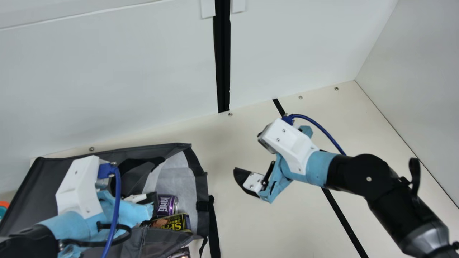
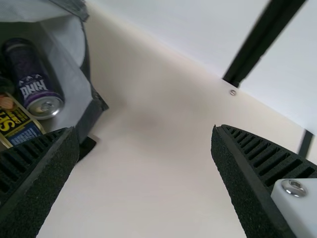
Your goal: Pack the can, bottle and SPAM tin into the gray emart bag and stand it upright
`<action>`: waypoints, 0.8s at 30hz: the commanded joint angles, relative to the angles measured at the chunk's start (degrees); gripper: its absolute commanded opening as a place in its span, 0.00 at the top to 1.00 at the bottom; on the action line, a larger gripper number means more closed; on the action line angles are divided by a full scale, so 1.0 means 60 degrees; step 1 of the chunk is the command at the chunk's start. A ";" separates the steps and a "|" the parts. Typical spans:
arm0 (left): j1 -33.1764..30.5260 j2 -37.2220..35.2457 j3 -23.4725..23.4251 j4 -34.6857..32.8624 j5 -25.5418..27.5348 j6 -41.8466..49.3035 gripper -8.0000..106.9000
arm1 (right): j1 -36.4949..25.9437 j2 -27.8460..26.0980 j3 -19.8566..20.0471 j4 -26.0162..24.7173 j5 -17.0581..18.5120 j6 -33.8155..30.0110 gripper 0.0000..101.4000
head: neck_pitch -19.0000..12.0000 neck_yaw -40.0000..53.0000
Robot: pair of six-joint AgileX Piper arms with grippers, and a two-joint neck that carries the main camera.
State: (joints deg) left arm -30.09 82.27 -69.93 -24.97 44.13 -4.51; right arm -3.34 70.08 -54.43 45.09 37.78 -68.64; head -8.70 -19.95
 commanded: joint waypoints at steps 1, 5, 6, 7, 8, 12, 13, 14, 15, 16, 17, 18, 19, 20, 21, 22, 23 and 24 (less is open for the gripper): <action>0.0000 0.0000 0.0000 0.0000 0.0000 0.0000 1.00 | -0.0179 -0.0240 0.0050 -0.0341 -0.0072 0.0397 0.06 | -0.0216 -0.0008; 0.0000 0.0000 0.0000 0.0000 0.0000 0.0000 1.00 | -0.0529 -0.0665 0.0170 -0.0900 -0.0103 0.1011 0.06 | -0.0216 -0.0008; 0.0000 0.0000 0.0000 0.0000 0.0000 0.0000 1.00 | -0.0621 -0.0758 0.0195 -0.1036 -0.0108 0.1155 0.06 | -0.0216 -0.0008; 0.0000 0.0000 0.0000 0.0000 0.0000 0.0000 1.00 | -0.0702 -0.0858 0.0216 -0.1193 -0.0111 0.1327 0.06 | -0.0216 -0.0008; 0.0000 0.0000 0.0000 0.0000 0.0000 0.0000 1.00 | -0.0788 -0.0958 0.0244 -0.1341 -0.0112 0.1485 0.06 | -0.0216 -0.0008; 0.0000 0.0000 0.0000 0.0000 0.0000 0.0000 1.00 | -0.1119 -0.1332 0.0332 -0.1990 -0.0122 0.2174 0.06 | -0.0216 -0.0008; 0.0000 0.0000 0.0000 0.0000 0.0000 0.0000 1.00 | -0.1202 -0.1422 0.0354 -0.2168 -0.0125 0.2358 0.06 | -0.0216 -0.0008; 0.0000 0.0000 0.0000 0.0000 0.0000 0.0000 1.00 | -0.1282 -0.1509 0.0375 -0.2352 -0.0127 0.2550 0.06 | -0.0216 -0.0008; 0.0000 0.0000 0.0000 0.0000 0.0000 0.0000 1.00 | -0.1358 -0.1589 0.0395 -0.2534 -0.0131 0.2742 0.06 | -0.0216 -0.0008; 0.0000 0.0000 0.0000 0.0000 0.0000 0.0000 1.00 | -0.1429 -0.1669 0.0417 -0.2725 -0.0137 0.2945 0.06 | -0.0216 -0.0008; 0.0000 0.0000 0.0000 0.0000 0.0000 0.0000 1.00 | -0.1505 -0.1745 0.0434 -0.2900 -0.0135 0.3130 0.06 | -0.0216 -0.0008; 0.0000 0.0000 0.0000 0.0000 0.0000 0.0000 1.00 | -0.1570 -0.1821 0.0448 -0.3088 -0.0132 0.3338 0.06 | -0.0216 -0.0008; 0.0000 0.0000 0.0000 0.0000 0.0000 0.0000 1.00 | -0.1636 -0.1897 0.0460 -0.3269 -0.0123 0.3539 0.06 | -0.0216 -0.0008; 0.0000 0.0000 0.0000 0.0000 0.0000 0.0000 1.00 | -0.1705 -0.1969 0.0470 -0.3445 -0.0110 0.3734 0.06 | -0.0216 -0.0008; 0.0000 0.0000 0.0000 0.0000 0.0000 0.0000 1.00 | -0.1767 -0.2035 0.0476 -0.3618 -0.0097 0.3928 0.06 | -0.0216 -0.0008; 0.0000 0.0000 0.0000 0.0000 0.0000 0.0000 1.00 | -0.1825 -0.2102 0.0478 -0.3788 -0.0077 0.4122 0.06 | -0.0216 -0.0008; 0.0000 0.0000 0.0000 0.0000 0.0000 0.0000 1.00 | -0.1885 -0.2169 0.0471 -0.3972 -0.0050 0.4325 0.06 | -0.0216 -0.0008; 0.0000 0.0000 0.0000 0.0000 0.0000 0.0000 1.00 | -0.1948 -0.2229 0.0465 -0.4134 -0.0025 0.4499 0.06 | -0.0216 -0.0008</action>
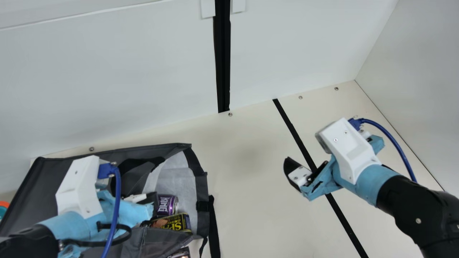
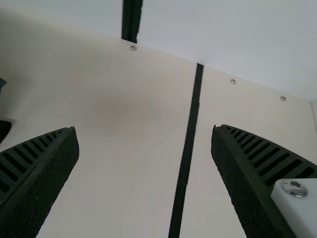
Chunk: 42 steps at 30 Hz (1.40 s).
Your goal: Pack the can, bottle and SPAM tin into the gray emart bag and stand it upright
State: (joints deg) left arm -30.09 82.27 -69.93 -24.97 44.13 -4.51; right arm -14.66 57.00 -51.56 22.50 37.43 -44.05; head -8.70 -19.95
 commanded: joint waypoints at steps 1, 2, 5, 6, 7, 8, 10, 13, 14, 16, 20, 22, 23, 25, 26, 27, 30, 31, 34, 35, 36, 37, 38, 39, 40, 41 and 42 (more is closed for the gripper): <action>0.0000 0.0000 0.0000 0.0000 0.0000 0.0000 1.00 | -0.0107 -0.0112 -0.0026 -0.0543 0.0065 0.0592 0.06 | -0.0216 -0.0008; 0.0000 0.0000 0.0000 0.0000 0.0000 0.0000 1.00 | -0.0152 -0.0171 -0.0042 -0.0714 0.0100 0.0771 0.06 | -0.0216 -0.0008; 0.0000 0.0000 0.0000 0.0000 0.0000 0.0000 1.00 | -0.0255 -0.0341 -0.0119 -0.1235 0.0230 0.1325 0.06 | -0.0216 -0.0008; 0.0000 0.0000 0.0000 0.0000 0.0000 0.0000 1.00 | -0.0296 -0.0388 -0.0146 -0.1381 0.0270 0.1479 0.06 | -0.0216 -0.0008; 0.0000 0.0000 0.0000 0.0000 0.0000 0.0000 1.00 | -0.0318 -0.0439 -0.0185 -0.1552 0.0323 0.1667 0.06 | -0.0216 -0.0008; 0.0000 0.0000 0.0000 0.0000 0.0000 0.0000 1.00 | -0.0344 -0.0486 -0.0223 -0.1721 0.0374 0.1851 0.06 | -0.0216 -0.0008; 0.0000 0.0000 0.0000 0.0000 0.0000 0.0000 1.00 | -0.0396 -0.0573 -0.0304 -0.2030 0.0485 0.2190 0.06 | -0.0216 -0.0008; 0.0000 0.0000 0.0000 0.0000 0.0000 0.0000 1.00 | -0.0452 -0.0694 -0.0461 -0.2535 0.0695 0.2753 0.06 | -0.0216 -0.0008; 0.0000 0.0000 0.0000 0.0000 0.0000 0.0000 1.00 | -0.0467 -0.0729 -0.0519 -0.2708 0.0771 0.2948 0.06 | -0.0216 -0.0008; 0.0000 0.0000 0.0000 0.0000 0.0000 0.0000 1.00 | -0.0516 -0.0792 -0.0650 -0.3033 0.0942 0.3320 0.06 | -0.0216 -0.0008; 0.0000 0.0000 0.0000 0.0000 0.0000 0.0000 1.00 | -0.0601 -0.0889 -0.0955 -0.3690 0.1331 0.4088 0.06 | -0.0216 -0.0008; 0.0000 0.0000 0.0000 0.0000 0.0000 0.0000 1.00 | -0.0628 -0.0930 -0.1122 -0.3987 0.1545 0.4447 0.06 | -0.0216 -0.0008; 0.0000 0.0000 0.0000 0.0000 0.0000 0.0000 1.00 | -0.0619 -0.0950 -0.1213 -0.4143 0.1660 0.4637 0.06 | -0.0216 -0.0008; 0.0000 0.0000 0.0000 0.0000 0.0000 0.0000 1.00 | -0.0621 -0.0976 -0.1391 -0.4411 0.1873 0.4963 0.06 | -0.0216 -0.0008; 0.0000 0.0000 0.0000 0.0000 0.0000 0.0000 1.00 | -0.0613 -0.0987 -0.1482 -0.4551 0.1982 0.5129 0.06 | -0.0216 -0.0008; 0.0000 0.0000 0.0000 0.0000 0.0000 0.0000 1.00 | -0.0607 -0.0996 -0.1572 -0.4680 0.2094 0.5286 0.06 | -0.0216 -0.0008; 0.0000 0.0000 0.0000 0.0000 0.0000 0.0000 1.00 | -0.0595 -0.1026 -0.1841 -0.5019 0.2434 0.5695 0.06 | -0.0216 -0.0008; 0.0000 0.0000 0.0000 0.0000 0.0000 0.0000 1.00 | -0.0598 -0.1035 -0.1927 -0.5113 0.2544 0.5810 0.06 | -0.0216 -0.0008; 0.0000 0.0000 0.0000 0.0000 0.0000 0.0000 1.00 | -0.0562 -0.1047 -0.2186 -0.5426 0.2900 0.6170 0.06 | -0.0216 -0.0008; 0.0000 0.0000 0.0000 0.0000 0.0000 0.0000 1.00 | -0.0555 -0.1050 -0.2270 -0.5518 0.3021 0.6275 0.06 | -0.0216 -0.0008; 0.0000 0.0000 0.0000 0.0000 0.0000 0.0000 1.00 | -0.0540 -0.1052 -0.2354 -0.5609 0.3142 0.6380 0.06 | -0.0216 -0.0008; 0.0000 0.0000 0.0000 0.0000 0.0000 0.0000 1.00 | -0.0535 -0.1054 -0.2431 -0.5691 0.3255 0.6474 0.06 | -0.0216 -0.0008; 0.0000 0.0000 0.0000 0.0000 0.0000 0.0000 1.00 | -0.0516 -0.1055 -0.2513 -0.5778 0.3374 0.6570 0.06 | -0.0216 -0.0008; 0.0000 0.0000 0.0000 0.0000 0.0000 0.0000 1.00 | -0.0497 -0.1057 -0.2595 -0.5856 0.3492 0.6657 0.06 | -0.0216 -0.0008; 0.0000 0.0000 0.0000 0.0000 0.0000 0.0000 1.00 | -0.0477 -0.1057 -0.2671 -0.5935 0.3604 0.6745 0.06 | -0.0216 -0.0008; 0.0000 0.0000 0.0000 0.0000 0.0000 0.0000 1.00 | -0.0465 -0.1058 -0.2742 -0.5999 0.3708 0.6817 0.06 | -0.0216 -0.0008; 0.0000 0.0000 0.0000 0.0000 0.0000 0.0000 1.00 | -0.0439 -0.1057 -0.2820 -0.6071 0.3819 0.6897 0.06 | -0.0216 -0.0008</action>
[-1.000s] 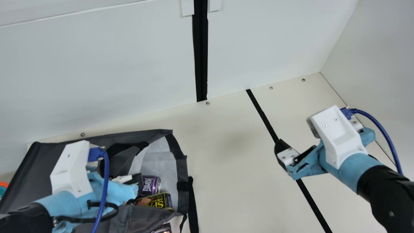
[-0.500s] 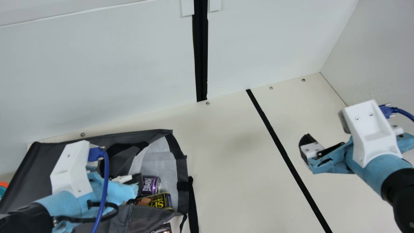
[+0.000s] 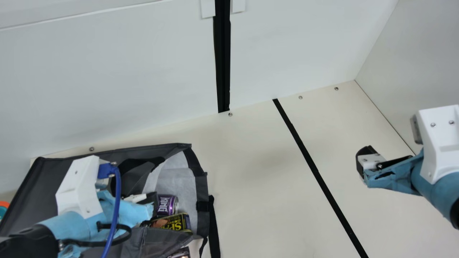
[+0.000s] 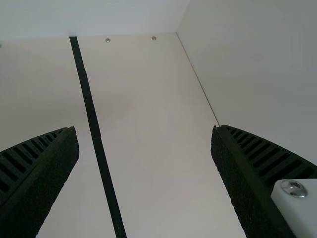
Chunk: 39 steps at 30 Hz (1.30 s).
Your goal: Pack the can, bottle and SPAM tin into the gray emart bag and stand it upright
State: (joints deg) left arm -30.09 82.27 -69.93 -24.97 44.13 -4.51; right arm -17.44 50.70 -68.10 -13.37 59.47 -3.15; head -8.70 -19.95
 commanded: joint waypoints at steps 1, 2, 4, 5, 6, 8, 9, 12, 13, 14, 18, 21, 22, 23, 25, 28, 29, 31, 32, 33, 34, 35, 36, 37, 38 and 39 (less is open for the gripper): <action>0.0000 0.0000 0.0000 0.0000 0.0000 0.0000 1.00 | 0.0037 -0.0005 -0.0141 -0.0156 0.0255 0.0145 0.06 | -0.0216 -0.0008; 0.0000 0.0000 0.0000 0.0000 0.0000 0.0000 1.00 | 0.0060 -0.0005 -0.0214 -0.0220 0.0358 0.0213 0.06 | -0.0216 -0.0008; 0.0000 0.0000 0.0000 0.0000 0.0000 0.0000 1.00 | 0.0103 0.0000 -0.0365 -0.0332 0.0560 0.0338 0.06 | -0.0216 -0.0008; 0.0000 0.0000 0.0000 0.0000 0.0000 0.0000 1.00 | 0.0121 0.0003 -0.0444 -0.0379 0.0659 0.0390 0.06 | -0.0216 -0.0008; 0.0000 0.0000 0.0000 0.0000 0.0000 0.0000 1.00 | 0.0136 0.0005 -0.0522 -0.0420 0.0756 0.0435 0.06 | -0.0216 -0.0008; 0.0000 0.0000 0.0000 0.0000 0.0000 0.0000 1.00 | 0.0169 0.0006 -0.0679 -0.0495 0.0944 0.0511 0.06 | -0.0216 -0.0008; 0.0000 0.0000 0.0000 0.0000 0.0000 0.0000 1.00 | 0.0191 0.0005 -0.0755 -0.0533 0.1038 0.0555 0.06 | -0.0216 -0.0008; 0.0000 0.0000 0.0000 0.0000 0.0000 0.0000 1.00 | 0.0218 -0.0005 -0.0984 -0.0592 0.1309 0.0636 0.06 | -0.0216 -0.0008; 0.0000 0.0000 0.0000 0.0000 0.0000 0.0000 1.00 | 0.0226 -0.0010 -0.1064 -0.0606 0.1400 0.0659 0.06 | -0.0216 -0.0008; 0.0000 0.0000 0.0000 0.0000 0.0000 0.0000 1.00 | 0.0231 -0.0013 -0.1139 -0.0618 0.1483 0.0678 0.06 | -0.0216 -0.0008; 0.0000 0.0000 0.0000 0.0000 0.0000 0.0000 1.00 | 0.0201 -0.0017 -0.1394 -0.0627 0.1739 0.0696 0.06 | -0.0216 -0.0008; 0.0000 0.0000 0.0000 0.0000 0.0000 0.0000 1.00 | 0.0054 -0.0014 -0.1441 -0.0539 0.1739 0.0625 0.06 | -0.0216 -0.0008; 0.0000 0.0000 0.0000 0.0000 0.0000 0.0000 1.00 | -0.0014 -0.0014 -0.1460 -0.0489 0.1739 0.0580 0.06 | -0.0216 -0.0008; 0.0000 0.0000 0.0000 0.0000 0.0000 0.0000 1.00 | -0.0075 -0.0014 -0.1478 -0.0443 0.1739 0.0539 0.06 | -0.0216 -0.0008; 0.0000 0.0000 0.0000 0.0000 0.0000 0.0000 1.00 | -0.0232 -0.0015 -0.1524 -0.0313 0.1739 0.0414 0.06 | -0.0216 -0.0008; 0.0000 0.0000 0.0000 0.0000 0.0000 0.0000 1.00 | -0.0434 -0.0019 -0.1594 -0.0127 0.1739 0.0237 0.06 | -0.0216 -0.0008; 0.0000 0.0000 0.0000 0.0000 0.0000 0.0000 1.00 | -0.0497 -0.0021 -0.1616 -0.0066 0.1739 0.0179 0.06 | -0.0216 -0.0008; 0.0000 0.0000 0.0000 0.0000 0.0000 0.0000 1.00 | -0.0606 -0.0024 -0.1655 0.0040 0.1739 0.0081 0.06 | -0.0216 -0.0008; 0.0000 0.0000 0.0000 0.0000 0.0000 0.0000 1.00 | -0.0661 -0.0023 -0.1674 0.0091 0.1739 0.0032 0.06 | -0.0216 -0.0008; 0.0000 0.0000 0.0000 0.0000 0.0000 0.0000 1.00 | -0.0716 -0.0023 -0.1690 0.0144 0.1739 -0.0018 0.06 | -0.0216 -0.0008; 0.0000 0.0000 0.0000 0.0000 0.0000 0.0000 1.00 | -0.0768 -0.0022 -0.1705 0.0193 0.1739 -0.0065 0.06 | -0.0216 -0.0008; 0.0000 0.0000 0.0000 0.0000 0.0000 0.0000 1.00 | -0.0821 -0.0021 -0.1716 0.0244 0.1739 -0.0112 0.06 | -0.0216 -0.0008; 0.0000 0.0000 0.0000 0.0000 0.0000 0.0000 1.00 | -0.0855 -0.0022 -0.1721 0.0278 0.1739 -0.0144 0.06 | -0.0216 -0.0008; 0.0000 0.0000 0.0000 0.0000 0.0000 0.0000 1.00 | -0.0895 -0.0022 -0.1726 0.0317 0.1739 -0.0181 0.06 | -0.0216 -0.0008; 0.0000 0.0000 0.0000 0.0000 0.0000 0.0000 1.00 | -0.0933 -0.0022 -0.1729 0.0354 0.1739 -0.0217 0.06 | -0.0216 -0.0008; 0.0000 0.0000 0.0000 0.0000 0.0000 0.0000 1.00 | -0.0956 -0.0020 -0.1730 0.0378 0.1739 -0.0240 0.06 | -0.0216 -0.0008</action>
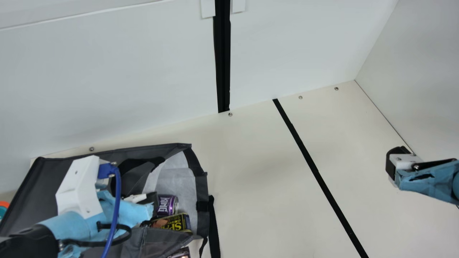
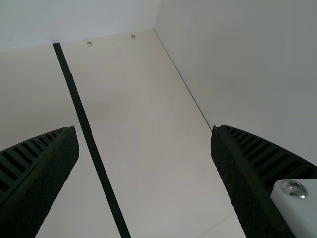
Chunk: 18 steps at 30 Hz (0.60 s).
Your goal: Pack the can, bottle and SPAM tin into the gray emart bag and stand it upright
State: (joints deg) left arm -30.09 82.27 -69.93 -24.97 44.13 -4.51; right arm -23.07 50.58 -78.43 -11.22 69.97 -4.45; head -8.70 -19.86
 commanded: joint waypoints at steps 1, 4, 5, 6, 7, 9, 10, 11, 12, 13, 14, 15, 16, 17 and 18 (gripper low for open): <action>0.0000 0.0000 0.0000 0.0000 0.0000 0.0000 1.00 | -0.0047 0.0001 -0.0008 0.0050 -0.0012 -0.0051 0.06 | -0.0216 -0.0023; 0.0000 0.0000 0.0000 0.0000 0.0000 0.0000 1.00 | -0.0094 0.0012 -0.0002 0.0105 -0.0012 -0.0108 0.06 | -0.0216 -0.0023; 0.0000 0.0000 0.0000 0.0000 0.0000 0.0000 1.00 | -0.0099 0.0018 0.0001 0.0116 -0.0012 -0.0123 0.06 | -0.0216 -0.0023; 0.0000 0.0000 0.0000 0.0000 0.0000 0.0000 1.00 | -0.0094 0.0025 0.0004 0.0125 -0.0012 -0.0132 0.06 | -0.0216 -0.0023; 0.0000 0.0000 0.0000 0.0000 0.0000 0.0000 1.00 | -0.0080 0.0031 0.0000 0.0141 -0.0012 -0.0140 0.06 | -0.0216 -0.0023; 0.0000 0.0000 0.0000 0.0000 0.0000 0.0000 1.00 | -0.0035 0.0045 0.0011 0.0156 -0.0012 -0.0163 0.06 | -0.0216 -0.0023; 0.0000 0.0000 0.0000 0.0000 0.0000 0.0000 1.00 | 0.0005 0.0051 0.0023 0.0156 -0.0012 -0.0167 0.06 | -0.0216 -0.0023; 0.0000 0.0000 0.0000 0.0000 0.0000 0.0000 1.00 | 0.0051 0.0056 0.0037 0.0160 -0.0012 -0.0172 0.06 | -0.0216 -0.0023; 0.0000 0.0000 0.0000 0.0000 0.0000 0.0000 1.00 | 0.0099 0.0060 0.0059 0.0160 -0.0012 -0.0184 0.06 | -0.0216 -0.0023; 0.0000 0.0000 0.0000 0.0000 0.0000 0.0000 1.00 | 0.0156 0.0063 0.0077 0.0154 -0.0012 -0.0192 0.06 | -0.0216 -0.0023; 0.0000 0.0000 0.0000 0.0000 0.0000 0.0000 1.00 | 0.0250 0.0060 0.0087 0.0141 -0.0012 -0.0201 0.06 | -0.0216 -0.0023; 0.0000 0.0000 0.0000 0.0000 0.0000 0.0000 1.00 | 0.0337 0.0062 0.0111 0.0121 -0.0012 -0.0224 0.06 | -0.0216 -0.0023; 0.0000 0.0000 0.0000 0.0000 0.0000 0.0000 1.00 | 0.0430 0.0068 0.0134 0.0099 -0.0012 -0.0241 0.06 | -0.0216 -0.0023; 0.0000 0.0000 0.0000 0.0000 0.0000 0.0000 1.00 | 0.0535 0.0072 0.0158 0.0073 -0.0012 -0.0251 0.06 | -0.0216 -0.0023; 0.0000 0.0000 0.0000 0.0000 0.0000 0.0000 1.00 | 0.0622 0.0083 0.0206 0.0060 -0.0045 -0.0270 0.06 | -0.0216 -0.0023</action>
State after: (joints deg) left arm -30.09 82.27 -69.93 -24.97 44.13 -4.51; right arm -19.96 51.03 -77.46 -10.49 69.86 -5.99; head -8.70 -19.95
